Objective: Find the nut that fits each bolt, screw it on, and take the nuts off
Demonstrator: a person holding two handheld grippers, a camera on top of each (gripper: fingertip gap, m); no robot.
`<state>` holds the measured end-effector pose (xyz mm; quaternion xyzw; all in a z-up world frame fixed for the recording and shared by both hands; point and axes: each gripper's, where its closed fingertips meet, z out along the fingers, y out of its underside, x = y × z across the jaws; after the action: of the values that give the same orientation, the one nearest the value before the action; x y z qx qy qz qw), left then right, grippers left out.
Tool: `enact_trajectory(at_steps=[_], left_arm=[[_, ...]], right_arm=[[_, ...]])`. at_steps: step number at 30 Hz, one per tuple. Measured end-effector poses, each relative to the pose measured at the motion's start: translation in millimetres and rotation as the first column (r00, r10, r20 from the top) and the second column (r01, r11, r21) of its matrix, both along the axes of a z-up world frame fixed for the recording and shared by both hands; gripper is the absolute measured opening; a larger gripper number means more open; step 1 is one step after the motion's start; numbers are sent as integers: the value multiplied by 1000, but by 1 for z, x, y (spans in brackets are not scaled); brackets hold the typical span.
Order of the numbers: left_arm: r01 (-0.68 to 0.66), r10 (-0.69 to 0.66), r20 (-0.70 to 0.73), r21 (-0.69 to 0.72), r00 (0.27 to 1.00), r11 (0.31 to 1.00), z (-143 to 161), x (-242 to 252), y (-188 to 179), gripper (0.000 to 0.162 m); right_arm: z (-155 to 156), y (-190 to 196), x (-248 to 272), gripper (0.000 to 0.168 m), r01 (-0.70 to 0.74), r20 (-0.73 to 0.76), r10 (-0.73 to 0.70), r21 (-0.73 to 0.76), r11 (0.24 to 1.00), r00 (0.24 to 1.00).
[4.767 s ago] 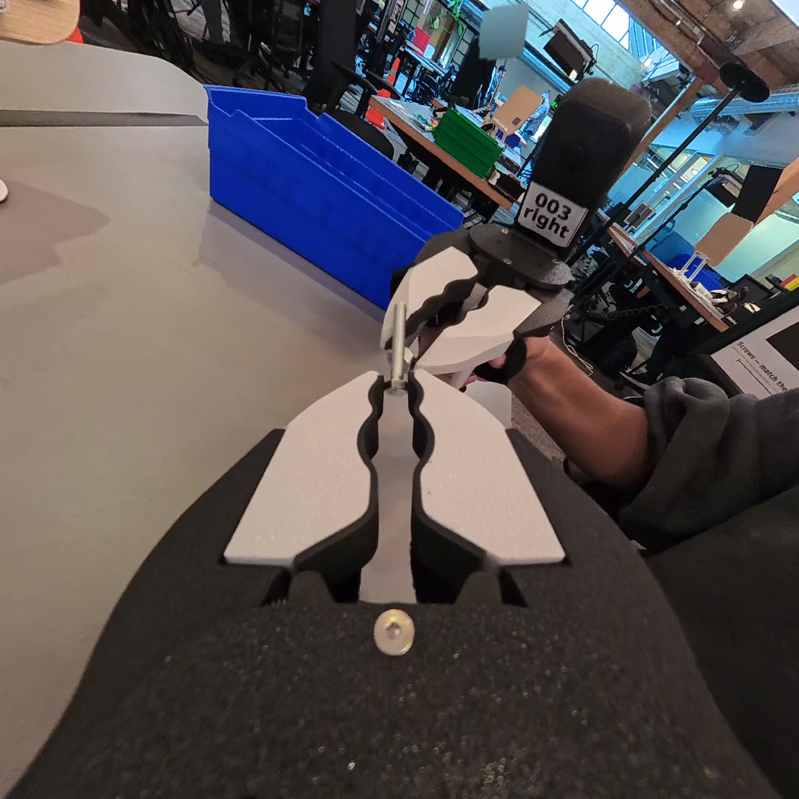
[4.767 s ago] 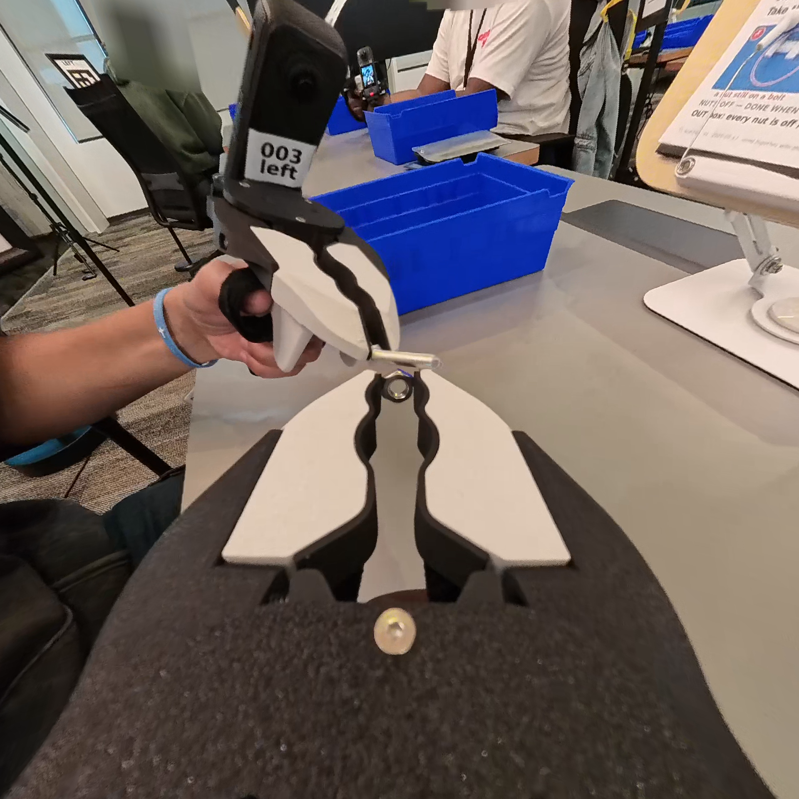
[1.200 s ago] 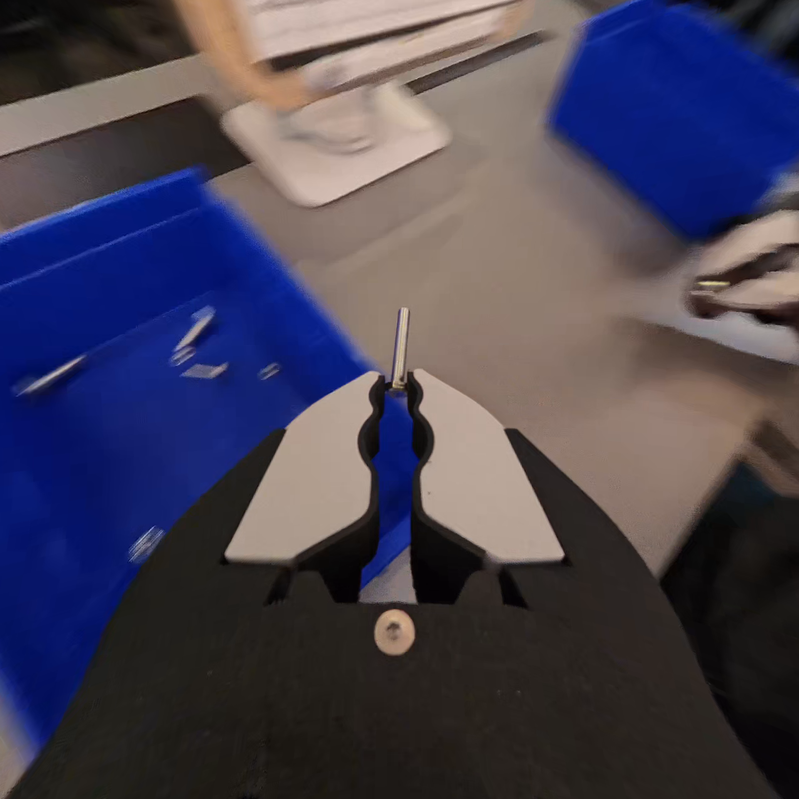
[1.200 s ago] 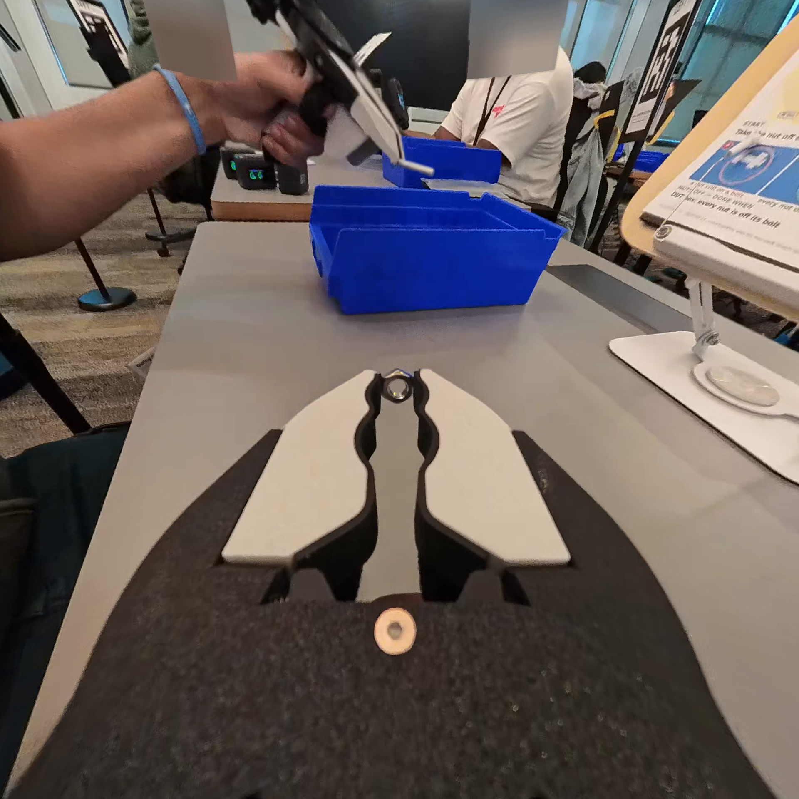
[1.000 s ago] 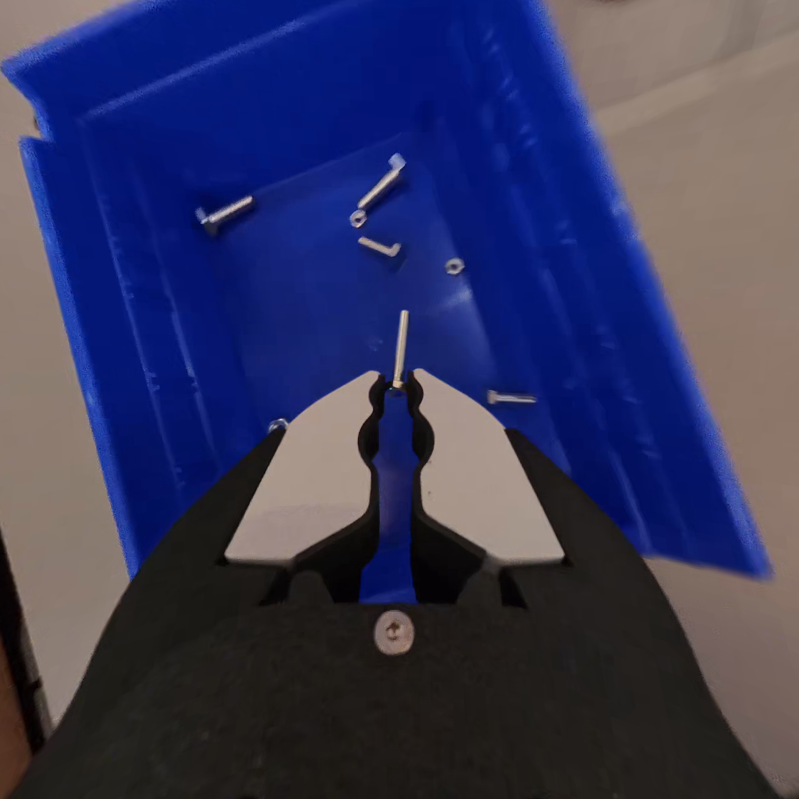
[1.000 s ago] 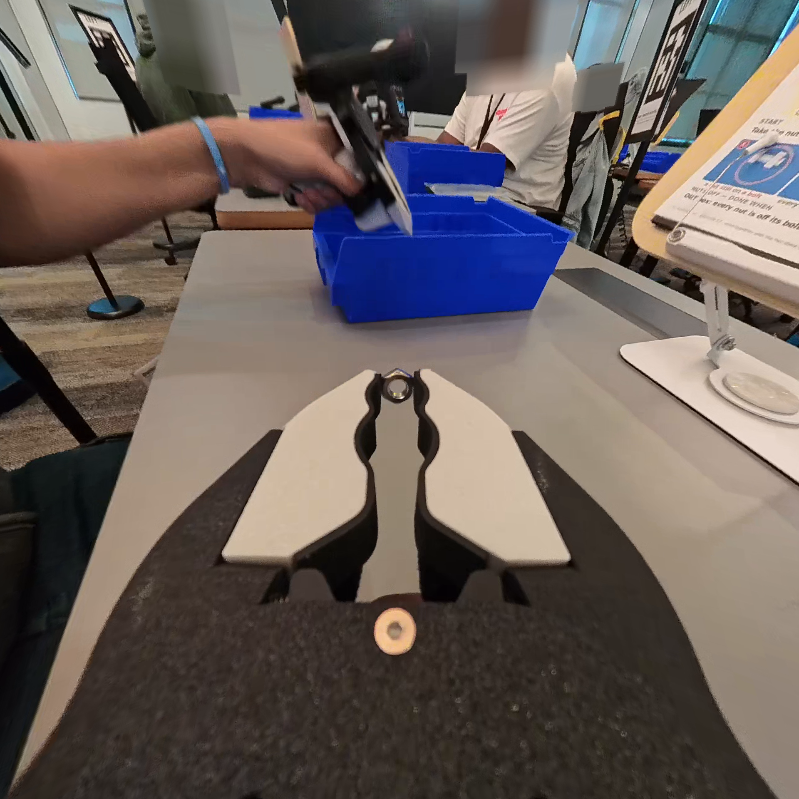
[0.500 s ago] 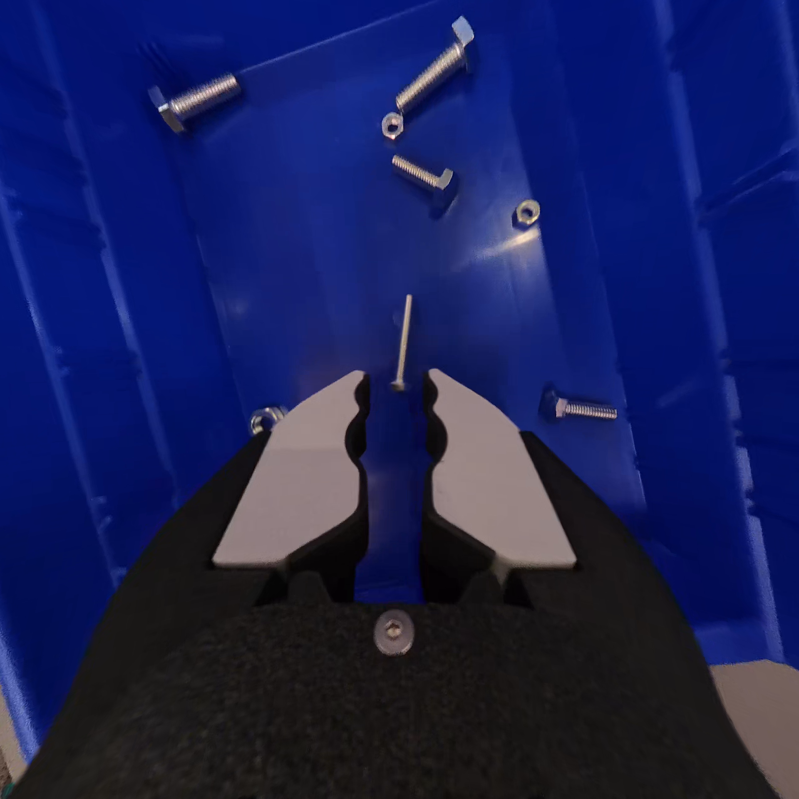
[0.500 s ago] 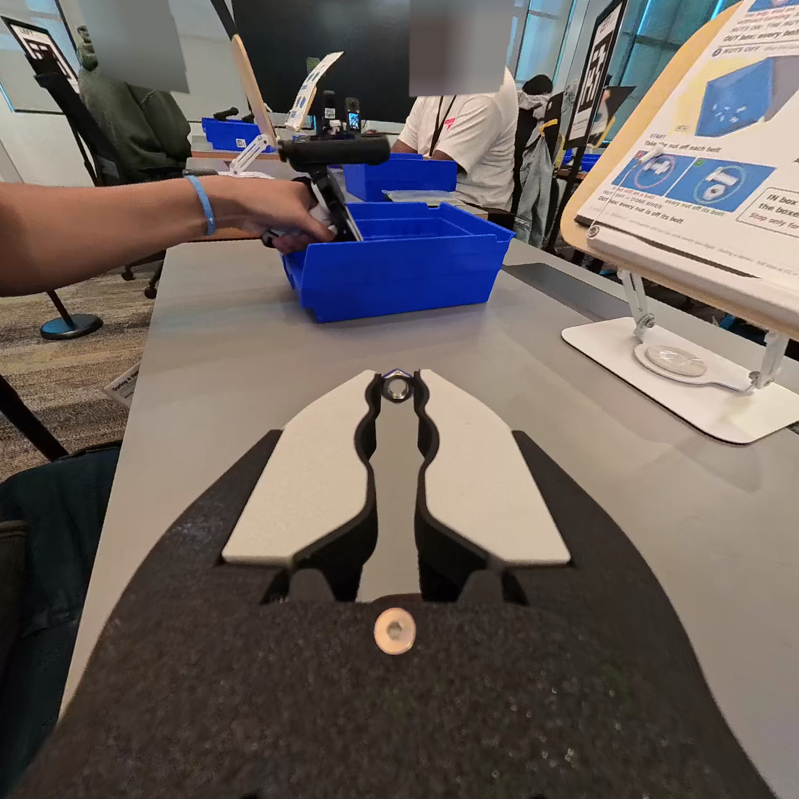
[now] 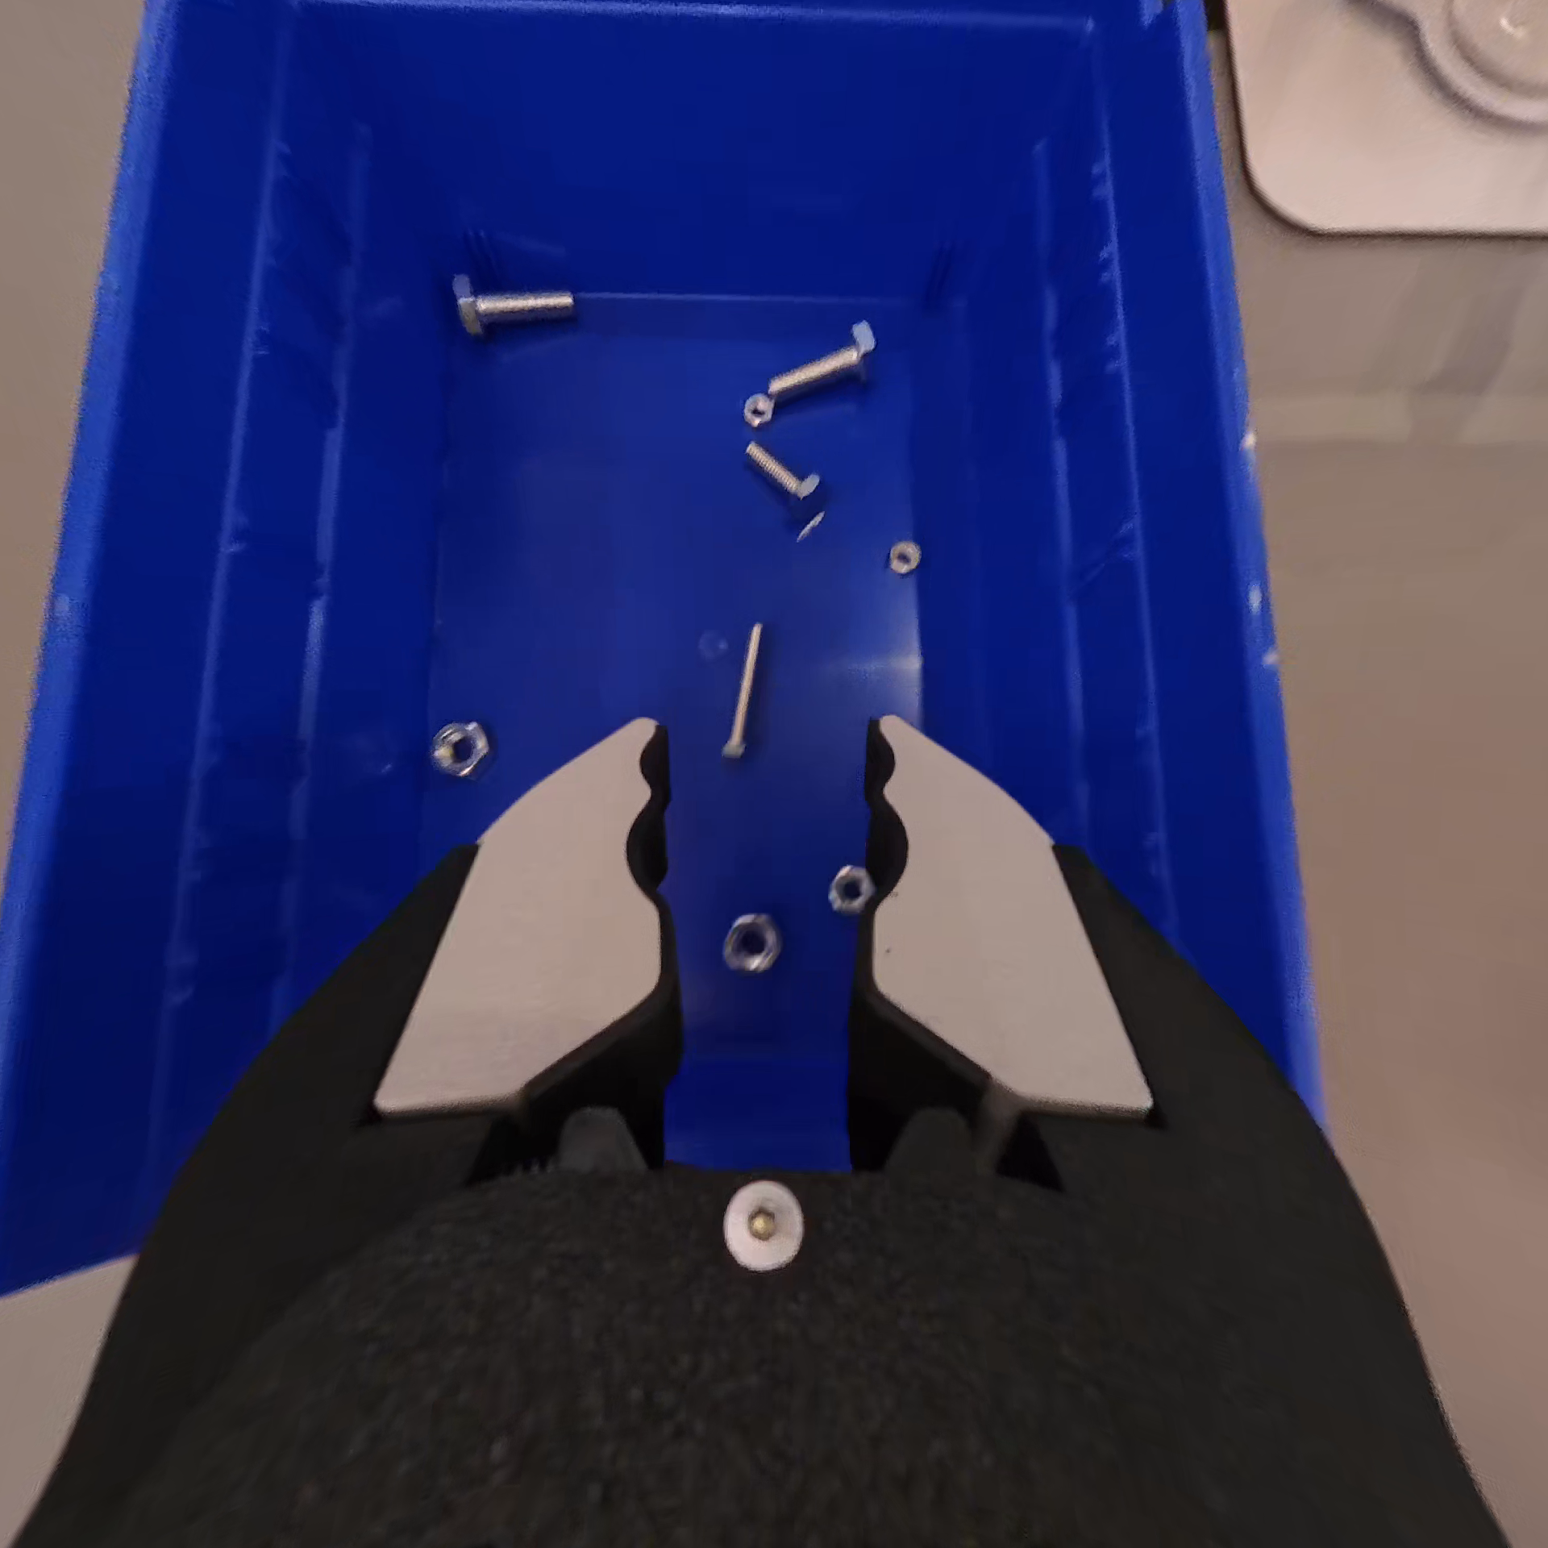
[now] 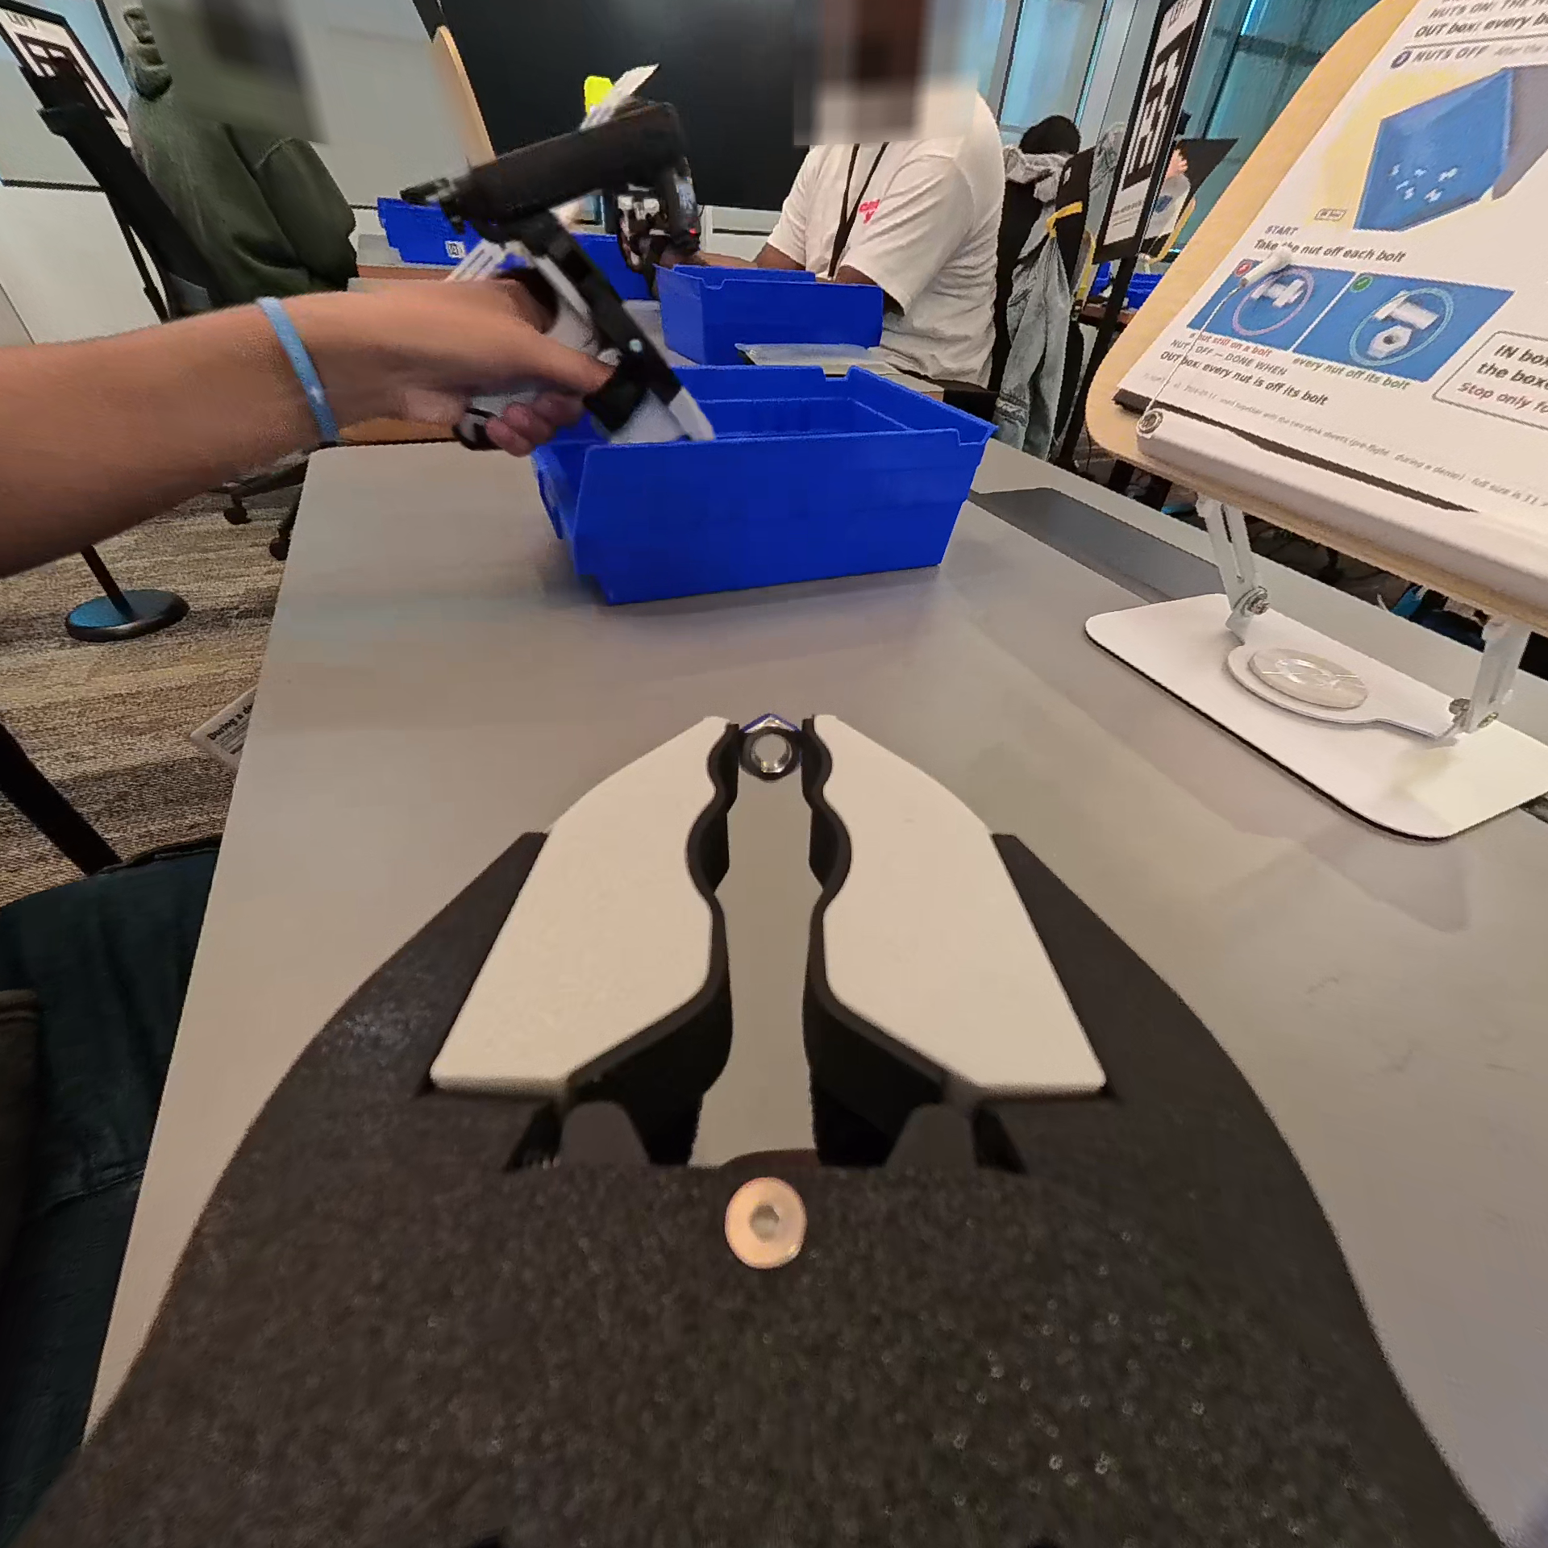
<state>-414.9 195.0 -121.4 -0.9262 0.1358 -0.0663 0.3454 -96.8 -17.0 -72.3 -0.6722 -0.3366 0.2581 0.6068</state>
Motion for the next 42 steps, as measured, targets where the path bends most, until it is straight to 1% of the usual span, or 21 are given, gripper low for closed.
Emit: enact_trajectory(at_steps=[3, 6, 10, 15, 18, 19, 20, 21, 23, 27, 30, 33, 35, 37, 39, 42], left_arm=[[-63, 63, 6, -16, 998, 998, -6, 17, 27, 47], [-99, 98, -15, -92, 995, 991, -24, 32, 52, 47], [-154, 144, -80, -144, 986, 978, -35, 32, 76, 42], [-167, 154, -75, -226, 985, 960, -54, 33, 83, 40], [-175, 154, -105, -245, 983, 953, -65, 22, 81, 39], [-177, 155, -108, -244, 982, 953, -67, 18, 81, 37], [-185, 161, -116, -231, 980, 955, -65, 12, 81, 31], [-189, 164, -125, -228, 978, 955, -64, 6, 80, 31], [-173, 151, -116, -223, 982, 959, -62, -2, 80, 32], [-83, 67, -95, -175, 993, 981, -48, -15, 81, 33], [23, -35, -95, -124, 995, 992, -39, -13, 82, 33], [144, -160, -160, -107, 974, 984, -42, -3, 84, 33], [196, -222, -195, -144, 955, 970, -51, 2, 84, 33], [214, -245, -181, -176, 952, 961, -58, 9, 84, 33], [205, -233, -153, -179, 960, 962, -61, 13, 86, 32], [187, -216, -143, -191, 966, 964, -67, 14, 87, 24]], right_arm=[[0, 0, 0, 14, 3, 9, -3, 3, 1000, 1000], [0, -1, 1, 14, 7, 17, -7, 6, 1000, 1000], [1, -1, 1, 14, 5, 16, -5, 7, 1000, 1000], [-1, -2, -3, 14, -9, 21, 9, 3, 1000, 1000], [-2, -3, -4, 14, -12, 28, 12, 2, 1000, 1000], [-2, -3, -4, 14, -11, 30, 11, 2, 1000, 999], [-2, -3, -4, 14, -12, 28, 12, 3, 1000, 1000], [-1, -3, -4, 14, -13, 26, 12, 3, 1000, 1000], [-1, -3, -5, 14, -15, 23, 15, 1, 1000, 1000], [-2, -3, -5, 14, -14, 33, 14, 2, 1000, 999], [-2, -3, -3, 14, -12, 27, 12, 2, 1000, 1000], [-3, -2, 0, 14, -6, 20, 6, -3, 1000, 1000], [-3, -1, 2, 14, -3, 19, 3, -6, 1000, 1000], [-3, -1, 4, 14, 2, 20, -2, -3, 1000, 1000], [-2, -1, 5, 14, 4, 19, -4, -4, 1000, 1000], [-4, 0, 6, 14, 5, 19, -5, -8, 1000, 1000]])
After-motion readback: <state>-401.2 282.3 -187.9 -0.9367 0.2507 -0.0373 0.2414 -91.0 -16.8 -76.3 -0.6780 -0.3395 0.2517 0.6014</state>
